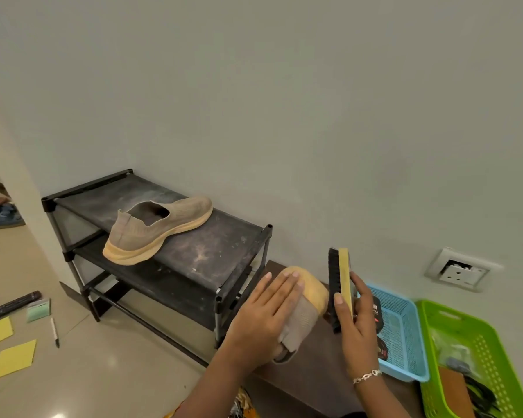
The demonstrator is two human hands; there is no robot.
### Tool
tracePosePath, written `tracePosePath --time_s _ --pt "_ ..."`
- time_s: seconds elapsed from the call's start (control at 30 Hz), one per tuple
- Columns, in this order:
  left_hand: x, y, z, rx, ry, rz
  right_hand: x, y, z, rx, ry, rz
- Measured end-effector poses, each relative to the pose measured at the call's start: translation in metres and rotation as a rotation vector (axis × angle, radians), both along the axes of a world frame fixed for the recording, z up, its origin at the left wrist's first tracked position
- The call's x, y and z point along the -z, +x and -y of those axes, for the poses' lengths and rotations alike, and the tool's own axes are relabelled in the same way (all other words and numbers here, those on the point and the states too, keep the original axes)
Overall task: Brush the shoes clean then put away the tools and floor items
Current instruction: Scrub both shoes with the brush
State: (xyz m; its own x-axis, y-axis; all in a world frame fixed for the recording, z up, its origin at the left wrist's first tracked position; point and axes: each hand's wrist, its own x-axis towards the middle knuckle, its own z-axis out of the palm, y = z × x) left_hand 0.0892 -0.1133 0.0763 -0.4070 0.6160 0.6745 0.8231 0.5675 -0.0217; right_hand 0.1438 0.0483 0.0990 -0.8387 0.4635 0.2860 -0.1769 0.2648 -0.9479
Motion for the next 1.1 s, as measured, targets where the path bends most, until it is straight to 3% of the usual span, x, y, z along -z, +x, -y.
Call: tracePosePath --time_s 0.3,0.4,0.5,0.63,0.73,0.83,0.87,0.97,1.1 --pt "-0.027 0.005 -0.019 -0.043 -0.213 0.088 0.002 -0.005 -0.002 0.053 -0.029 -0.007" --pt "-0.033 0.005 -0.026 -0.083 -0.193 0.112 0.005 -0.005 -0.004 0.041 -0.038 -0.027" --pt "-0.031 0.001 -0.031 -0.144 0.033 0.071 0.002 -0.005 -0.005 0.019 0.0 -0.053" --pt "-0.016 -0.008 -0.021 -0.211 0.246 0.326 -0.004 0.001 0.0 -0.026 0.142 -0.043" --pt "-0.001 -0.001 -0.015 -0.341 0.382 0.578 0.011 0.012 0.014 -0.06 0.42 -0.008" --pt "0.011 0.005 -0.011 -0.465 0.639 0.844 0.039 0.018 0.03 -0.164 0.862 0.066" --pt "0.014 0.006 -0.011 -0.499 0.717 0.863 0.042 0.015 0.029 -0.133 0.859 0.132" --pt "0.011 0.006 -0.01 -0.621 1.01 0.872 0.043 -0.002 0.017 0.004 0.565 0.458" --pt "0.011 0.003 -0.018 -0.791 1.327 0.958 0.041 0.006 0.034 -0.032 0.497 0.42"
